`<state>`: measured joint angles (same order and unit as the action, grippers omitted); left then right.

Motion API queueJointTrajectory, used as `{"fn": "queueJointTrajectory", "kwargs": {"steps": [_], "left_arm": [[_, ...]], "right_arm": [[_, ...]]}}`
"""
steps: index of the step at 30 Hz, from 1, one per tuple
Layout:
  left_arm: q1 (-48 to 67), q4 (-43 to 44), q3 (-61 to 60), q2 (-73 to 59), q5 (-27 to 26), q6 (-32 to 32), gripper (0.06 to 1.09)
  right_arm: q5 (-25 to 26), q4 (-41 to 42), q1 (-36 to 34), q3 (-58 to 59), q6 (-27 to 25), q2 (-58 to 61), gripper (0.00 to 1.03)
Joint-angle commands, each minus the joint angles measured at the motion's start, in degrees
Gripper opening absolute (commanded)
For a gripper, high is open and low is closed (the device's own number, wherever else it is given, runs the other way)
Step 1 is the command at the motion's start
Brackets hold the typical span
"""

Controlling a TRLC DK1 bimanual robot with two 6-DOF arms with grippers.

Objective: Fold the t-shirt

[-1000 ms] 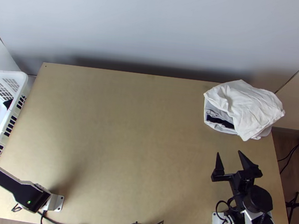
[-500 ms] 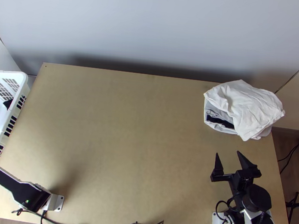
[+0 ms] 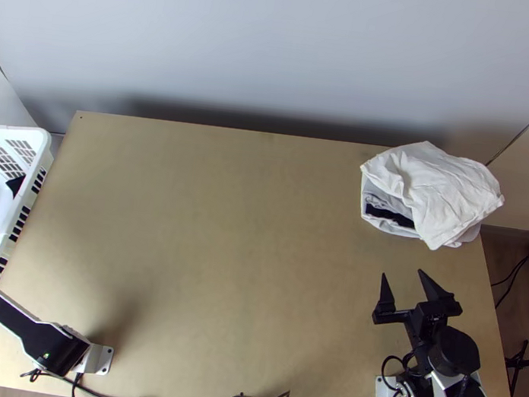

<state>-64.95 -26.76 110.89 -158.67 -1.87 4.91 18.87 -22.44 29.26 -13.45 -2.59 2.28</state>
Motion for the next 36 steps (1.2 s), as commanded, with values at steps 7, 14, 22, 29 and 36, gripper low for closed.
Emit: {"fn": "queueJointTrajectory", "kwargs": {"steps": [7, 14, 22, 29, 36], "left_arm": [[2.99, 21.31, -26.25, 31.23, -9.38, -3.94, 0.09], [3.16, 21.40, -24.76, 64.72, -22.48, 14.87, 0.09], [3.25, 21.14, -17.73, 79.83, -33.46, 35.87, 0.09], [2.46, 22.28, -17.02, 84.84, -34.34, 39.65, 0.09], [-8.88, 21.58, -19.48, 82.73, -35.40, 28.14, 0.09]], "right_arm": [[0.02, 0.38, 0.01, 0.01, 0.39, -0.09, 0.93], [-0.06, 0.73, -0.08, 0.09, 1.27, -0.61, 0.93], [0.02, 0.55, -0.95, 0.09, 1.36, -2.28, 0.93], [0.02, 0.73, -2.10, 0.09, 2.15, -2.28, 0.93], [-0.06, 2.05, -2.27, 0.45, 3.03, -2.28, 0.93]]}}
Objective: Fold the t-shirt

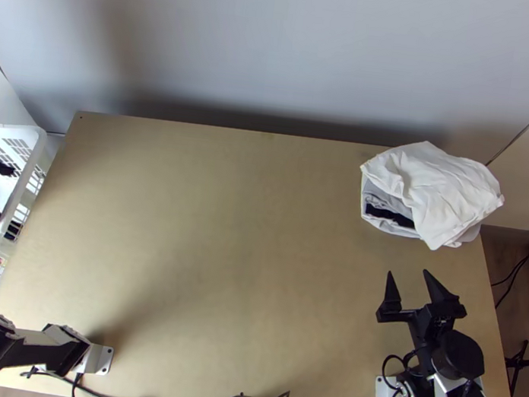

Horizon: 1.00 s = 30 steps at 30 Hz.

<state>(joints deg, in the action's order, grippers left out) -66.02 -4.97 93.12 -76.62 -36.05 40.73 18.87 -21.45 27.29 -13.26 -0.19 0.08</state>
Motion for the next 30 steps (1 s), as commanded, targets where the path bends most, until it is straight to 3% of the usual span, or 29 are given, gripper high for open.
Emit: {"fn": "queueJointTrajectory", "kwargs": {"steps": [1, 8, 12, 15, 20, 21, 25, 27, 30], "left_arm": [[-9.83, -0.39, -2.95, 0.15, -1.21, -11.11, 0.09], [-16.77, -6.01, -4.53, -1.60, -1.56, -26.84, 0.09], [-16.16, -8.30, -4.18, 0.59, -2.09, -26.23, 0.09], [-13.70, -9.79, -6.20, 3.58, -3.94, -21.57, 0.09], [2.21, -11.02, -18.59, 12.99, -4.03, -18.93, 0.09], [8.01, -10.67, -21.40, 15.27, -1.65, -18.41, 0.09], [40.71, -9.27, -30.46, 19.49, 17.33, -17.88, 0.09], [58.11, -3.03, -36.61, 19.49, 26.03, -16.03, 0.09], [80.43, 7.87, -43.29, 14.13, 33.77, -12.69, 0.09]], "right_arm": [[-0.06, 1.24, -0.31, 0.25, 0.80, 0.01, 0.93], [-0.06, 1.68, -0.31, 0.42, 1.50, 0.01, 0.93], [-0.06, 2.12, -0.31, 0.51, 2.12, -0.08, 0.93], [-0.06, 2.20, -0.66, 0.51, 2.12, -0.16, 0.93], [-0.06, 2.38, -2.15, 0.51, 2.73, -0.25, 0.93], [-0.06, 2.64, -2.15, 0.51, 3.00, -0.25, 0.93], [-0.24, 4.75, -1.89, 0.95, 2.91, -0.25, 0.93], [-0.33, 5.72, -1.36, 1.13, 2.82, -0.25, 0.93], [-0.42, 5.81, -0.92, 1.22, 2.82, -0.25, 0.93]]}}
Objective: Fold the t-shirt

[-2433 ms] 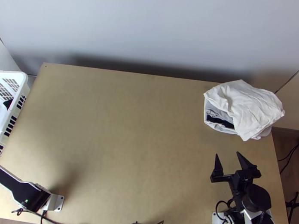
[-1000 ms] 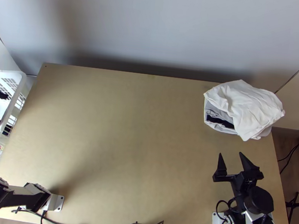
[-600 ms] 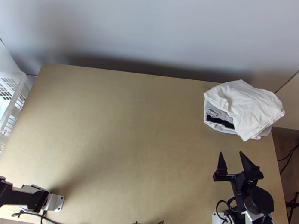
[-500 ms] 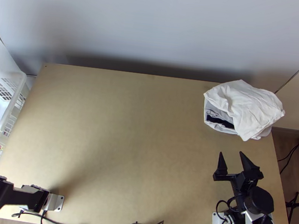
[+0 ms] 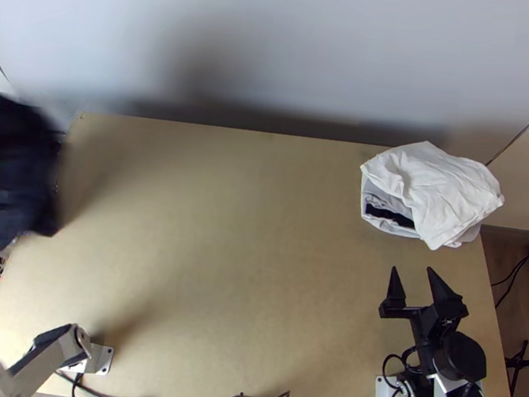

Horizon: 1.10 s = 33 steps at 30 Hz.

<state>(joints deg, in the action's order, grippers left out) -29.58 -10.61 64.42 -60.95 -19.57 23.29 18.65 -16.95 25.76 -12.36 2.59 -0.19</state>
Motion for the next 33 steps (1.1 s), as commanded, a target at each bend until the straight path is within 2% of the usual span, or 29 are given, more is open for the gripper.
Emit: {"fn": "queueJointTrajectory", "kwargs": {"steps": [1, 4, 7, 13, 14, 15, 16, 17, 20, 25, 30, 33], "left_arm": [[50.94, 15.01, -14.85, -5.23, 17.82, 6.95, 0.09], [67.02, 22.13, -14.06, -19.47, 19.48, 11.87, 0.09], [78.98, 26.34, -9.32, -32.39, 20.28, 10.81, 0.09], [88.65, 27.13, 8.97, -51.82, 20.19, 10.11, 0.09], [89.09, 27.40, 11.16, -53.13, 20.19, 10.55, 0.17], [89.26, 28.37, 12.92, -53.57, 19.84, 11.69, 0.43], [89.35, 28.37, 14.68, -53.57, 18.43, 11.96, 0.84], [89.26, 28.01, 16.08, -53.31, 17.99, 12.92, 1.07], [86.10, 26.78, 18.37, -49.53, 18.17, 17.93, 1.04], [75.20, 23.80, 18.81, -39.51, 18.52, 18.20, 1.04], [61.75, 18.61, 18.37, -31.16, 18.43, 17.84, 1.04], [55.77, 16.68, 16.52, -27.82, 15.44, 17.84, 1.04]], "right_arm": [[-0.20, 1.31, 0.70, 0.32, 0.05, 0.01, 0.93], [-0.29, 1.83, 0.87, 0.41, 0.05, 0.19, 0.93], [-0.29, 2.54, 0.96, 0.67, 0.05, 0.80, 0.93], [-0.29, 6.67, 0.78, 3.13, -0.13, 1.15, 0.93], [-0.20, 7.63, 0.43, 3.66, -0.22, 0.71, 0.94], [-0.11, 8.25, -0.01, 4.01, -0.13, 0.27, 0.95], [0.07, 8.60, -0.36, 4.27, -0.04, 0.19, 0.98], [0.33, 9.13, -0.36, 4.71, -0.04, 0.19, 0.98], [0.33, 9.30, -0.18, 5.15, -0.04, 0.19, 0.98], [0.07, 9.22, 3.51, 4.01, -0.04, 1.24, 0.98], [-2.40, 10.27, 6.59, 3.48, -0.04, 3.35, 0.98], [-2.83, 10.01, 8.34, 3.40, -0.04, 3.88, 0.98]]}}
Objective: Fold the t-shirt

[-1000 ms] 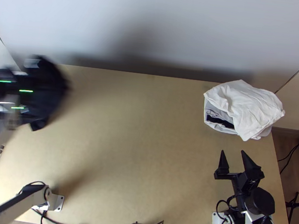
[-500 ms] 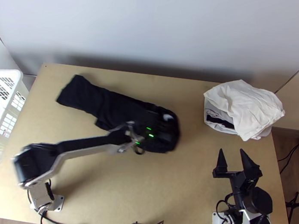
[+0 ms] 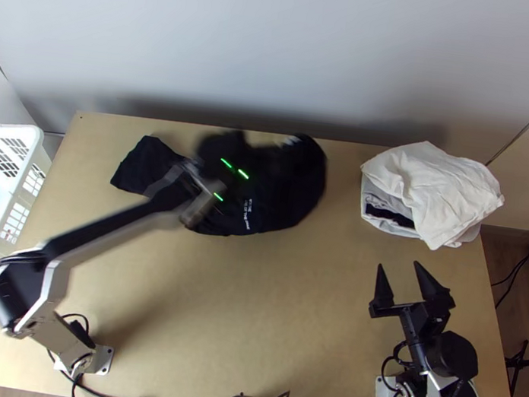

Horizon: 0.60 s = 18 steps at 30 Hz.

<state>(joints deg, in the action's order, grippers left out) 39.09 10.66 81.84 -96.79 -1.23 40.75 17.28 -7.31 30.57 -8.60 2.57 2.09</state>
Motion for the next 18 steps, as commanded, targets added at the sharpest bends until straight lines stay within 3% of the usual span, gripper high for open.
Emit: {"fn": "queueJointTrajectory", "kwargs": {"steps": [1, 7, 9, 14, 16, 18], "left_arm": [[-13.51, -4.77, -1.60, 8.99, -3.86, 0.38, 1.04], [-12.11, -6.08, -3.62, 11.28, -4.21, 0.20, 1.04], [-13.95, -6.17, -4.59, 9.34, -1.75, -1.03, 1.04], [-21.25, -8.90, -8.10, 5.56, -0.61, -6.12, 1.04], [-22.92, -9.51, -9.86, 5.39, 1.76, -11.31, 1.04], [-24.59, -10.83, -10.83, 5.21, 4.05, -16.76, 1.04]], "right_arm": [[-1.63, 0.37, 3.62, -0.54, -0.02, 1.87, 0.98], [-2.16, 1.33, 4.68, -2.03, 0.16, 3.54, 0.98], [-2.51, 2.57, 4.68, -3.70, 1.30, 6.53, 0.98], [-4.71, 2.39, 1.34, -13.90, 13.25, 24.19, 0.98], [-4.97, -2.97, 0.37, -23.30, 19.23, 34.91, 0.98], [-8.40, -8.25, -2.09, -33.06, 23.10, 44.49, 0.98]]}}
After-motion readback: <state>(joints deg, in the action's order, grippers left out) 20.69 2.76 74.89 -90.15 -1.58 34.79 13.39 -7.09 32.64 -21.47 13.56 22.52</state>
